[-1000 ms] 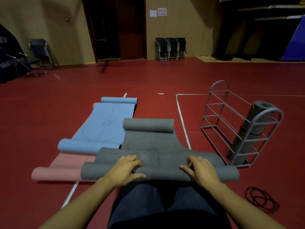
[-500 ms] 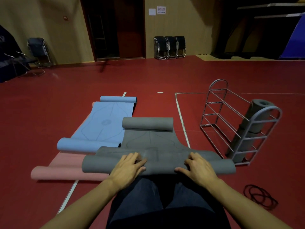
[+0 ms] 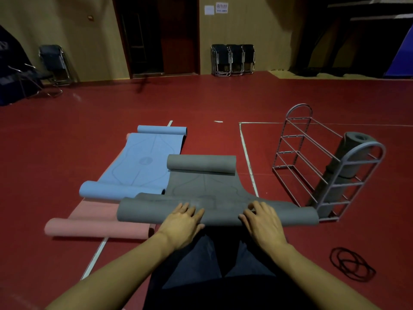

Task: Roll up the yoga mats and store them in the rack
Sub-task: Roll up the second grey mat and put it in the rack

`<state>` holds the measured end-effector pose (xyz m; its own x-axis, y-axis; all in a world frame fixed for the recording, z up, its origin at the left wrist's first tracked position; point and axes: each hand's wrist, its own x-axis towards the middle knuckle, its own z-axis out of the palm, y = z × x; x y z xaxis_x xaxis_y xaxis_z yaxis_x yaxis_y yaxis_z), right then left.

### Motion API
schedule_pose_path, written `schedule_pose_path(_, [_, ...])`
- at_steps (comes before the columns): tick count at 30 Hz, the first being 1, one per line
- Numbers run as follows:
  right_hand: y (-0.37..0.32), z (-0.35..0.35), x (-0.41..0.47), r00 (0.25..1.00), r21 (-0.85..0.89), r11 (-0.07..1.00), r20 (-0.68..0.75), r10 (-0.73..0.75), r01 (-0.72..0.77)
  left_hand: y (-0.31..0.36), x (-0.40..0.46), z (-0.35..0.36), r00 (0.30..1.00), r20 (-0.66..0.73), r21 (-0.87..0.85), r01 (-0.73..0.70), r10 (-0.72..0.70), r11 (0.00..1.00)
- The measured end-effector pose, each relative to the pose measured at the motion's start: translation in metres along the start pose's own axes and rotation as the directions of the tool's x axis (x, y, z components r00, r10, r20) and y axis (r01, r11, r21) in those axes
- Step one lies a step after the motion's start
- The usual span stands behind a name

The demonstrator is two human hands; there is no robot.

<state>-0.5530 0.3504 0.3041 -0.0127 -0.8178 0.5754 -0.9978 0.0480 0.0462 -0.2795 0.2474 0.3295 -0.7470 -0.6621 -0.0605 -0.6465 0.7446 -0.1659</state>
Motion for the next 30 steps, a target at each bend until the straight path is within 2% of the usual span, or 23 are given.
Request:
schedule_pose_path(4, [0.002, -0.001, -0.002, 0.999, -0.015, 1.0, 0.036, -0.005, 0.006, -0.008, 0.008, 0.0, 0.999, -0.043, -0.102, -0.001, -0.003, 0.995])
schedule_pose_path(9, [0.0, -0.005, 0.011, 0.991, 0.085, 0.99, 0.072, 0.111, -0.117, -0.012, 0.015, 0.003, 0.998, -0.063, -0.217, 0.012, -0.026, 0.976])
schedule_pose_path(11, [0.002, -0.002, 0.015, 0.988, 0.1, 0.988, 0.106, 0.11, -0.121, -0.015, 0.019, 0.004, 0.997, -0.055, -0.237, 0.031, -0.045, 0.971])
schedule_pose_path(18, [0.007, 0.018, 0.024, 0.987, 0.191, 0.968, 0.048, 0.156, -0.162, -0.016, 0.035, -0.004, 0.993, 0.005, -0.296, 0.115, -0.119, 0.948])
schedule_pose_path(24, [0.006, 0.023, 0.034, 0.978, 0.147, 0.967, 0.046, 0.205, -0.209, -0.018, 0.051, -0.002, 0.986, -0.028, -0.271, 0.15, -0.163, 0.951])
schedule_pose_path(30, [0.01, 0.045, 0.049, 0.979, 0.124, 0.971, 0.001, 0.205, -0.203, -0.027, 0.069, -0.002, 0.989, -0.076, -0.185, 0.112, -0.128, 0.976])
